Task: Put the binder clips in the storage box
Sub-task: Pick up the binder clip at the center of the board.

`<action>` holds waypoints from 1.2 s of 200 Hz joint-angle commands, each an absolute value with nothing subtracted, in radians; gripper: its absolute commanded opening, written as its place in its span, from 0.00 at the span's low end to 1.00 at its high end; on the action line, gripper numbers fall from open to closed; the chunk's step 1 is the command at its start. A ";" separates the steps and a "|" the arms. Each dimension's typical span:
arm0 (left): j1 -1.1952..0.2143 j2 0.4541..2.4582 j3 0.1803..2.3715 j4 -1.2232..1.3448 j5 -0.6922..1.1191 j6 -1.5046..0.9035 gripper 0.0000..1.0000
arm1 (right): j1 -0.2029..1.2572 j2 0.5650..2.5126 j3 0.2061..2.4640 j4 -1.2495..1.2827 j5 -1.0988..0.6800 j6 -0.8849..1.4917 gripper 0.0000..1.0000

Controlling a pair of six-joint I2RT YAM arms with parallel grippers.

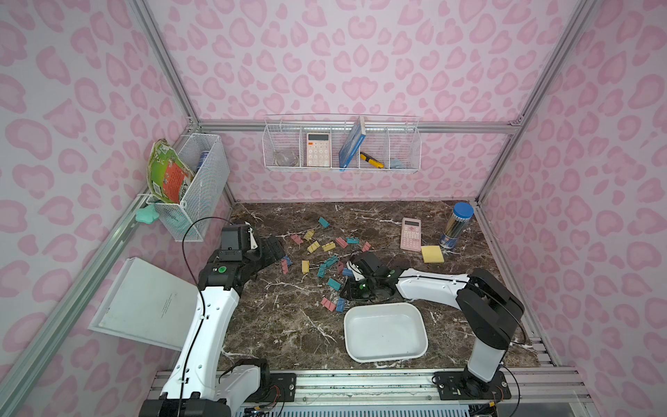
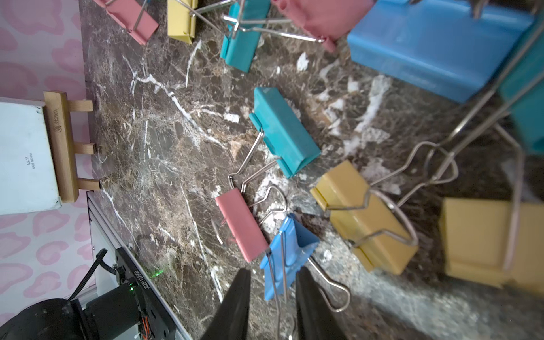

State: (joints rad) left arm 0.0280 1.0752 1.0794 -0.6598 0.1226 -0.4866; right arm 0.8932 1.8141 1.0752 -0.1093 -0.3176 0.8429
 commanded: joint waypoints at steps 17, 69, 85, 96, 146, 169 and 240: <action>0.028 1.088 1.082 -0.667 0.148 -0.467 0.96 | 0.894 1.818 1.091 -0.161 -0.329 0.831 0.44; 0.028 1.086 1.082 -0.667 0.148 -0.462 0.96 | 0.883 1.858 1.150 -0.291 -0.375 0.732 0.28; 0.029 1.082 1.081 -0.668 0.138 -0.459 0.97 | 0.880 1.881 1.178 -0.320 -0.399 0.711 0.27; 0.029 1.081 1.082 -0.669 0.135 -0.457 0.97 | 0.880 1.891 1.197 -0.338 -0.412 0.695 0.27; 0.030 1.086 1.081 -0.670 0.128 -0.454 0.97 | 0.860 1.919 1.211 -0.338 -0.483 0.687 0.13; 0.032 1.086 1.082 -0.670 0.126 -0.453 0.97 | 0.858 1.919 1.213 -0.342 -0.492 0.682 0.09; 0.036 1.088 1.077 -0.654 0.182 -0.431 0.98 | 0.829 1.868 1.265 -0.302 -0.436 0.652 0.00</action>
State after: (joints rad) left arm 0.0334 1.0863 1.0794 -0.6598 0.1368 -0.4629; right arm 0.8406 1.9049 1.2293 -0.3264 -0.4808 0.6827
